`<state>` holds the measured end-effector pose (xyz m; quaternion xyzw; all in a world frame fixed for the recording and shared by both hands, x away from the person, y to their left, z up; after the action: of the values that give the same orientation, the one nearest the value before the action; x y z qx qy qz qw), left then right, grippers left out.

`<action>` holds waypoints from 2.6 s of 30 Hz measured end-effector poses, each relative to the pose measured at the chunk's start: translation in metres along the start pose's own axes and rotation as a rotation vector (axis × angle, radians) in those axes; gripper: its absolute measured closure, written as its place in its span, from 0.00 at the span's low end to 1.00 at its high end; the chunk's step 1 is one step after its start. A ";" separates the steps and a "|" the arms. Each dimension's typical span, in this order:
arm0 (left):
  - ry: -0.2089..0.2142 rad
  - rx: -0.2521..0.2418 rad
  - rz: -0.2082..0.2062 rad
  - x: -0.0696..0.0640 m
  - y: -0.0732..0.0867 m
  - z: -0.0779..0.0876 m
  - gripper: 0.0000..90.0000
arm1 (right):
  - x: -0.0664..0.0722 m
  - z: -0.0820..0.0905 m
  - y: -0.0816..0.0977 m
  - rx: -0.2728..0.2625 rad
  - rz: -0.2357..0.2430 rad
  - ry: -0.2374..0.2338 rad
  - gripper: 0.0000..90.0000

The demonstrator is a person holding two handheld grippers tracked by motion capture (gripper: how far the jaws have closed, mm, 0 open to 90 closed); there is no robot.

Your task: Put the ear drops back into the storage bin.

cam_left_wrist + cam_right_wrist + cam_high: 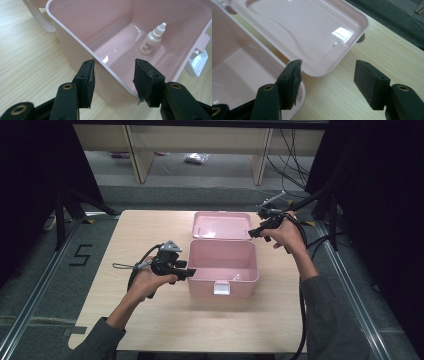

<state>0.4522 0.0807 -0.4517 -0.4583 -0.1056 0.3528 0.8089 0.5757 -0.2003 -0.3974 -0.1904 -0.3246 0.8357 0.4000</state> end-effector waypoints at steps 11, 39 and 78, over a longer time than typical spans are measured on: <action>-0.005 -0.044 0.008 0.007 -0.008 0.001 0.45 | 0.000 -0.008 0.000 0.018 -0.034 0.018 0.44; -0.139 -0.006 0.037 0.055 -0.037 -0.050 0.48 | -0.025 -0.041 0.000 -0.010 -0.092 0.056 0.46; -0.163 0.021 -0.007 0.055 -0.041 -0.064 0.79 | -0.043 -0.084 -0.016 -0.044 -0.181 0.139 0.69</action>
<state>0.5432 0.0616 -0.4627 -0.4193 -0.1690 0.3872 0.8036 0.6593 -0.1945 -0.4443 -0.2263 -0.3301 0.7738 0.4910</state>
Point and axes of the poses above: each handheld gripper's, and its own axes: z roughly backward along the jaws, y roughly out of its underside, x roughly to its left, the point moved 6 cm from there along -z, roughly forward along the jaws, and after that the axes turned 8 degrees about -x, right-handed, at the moved point
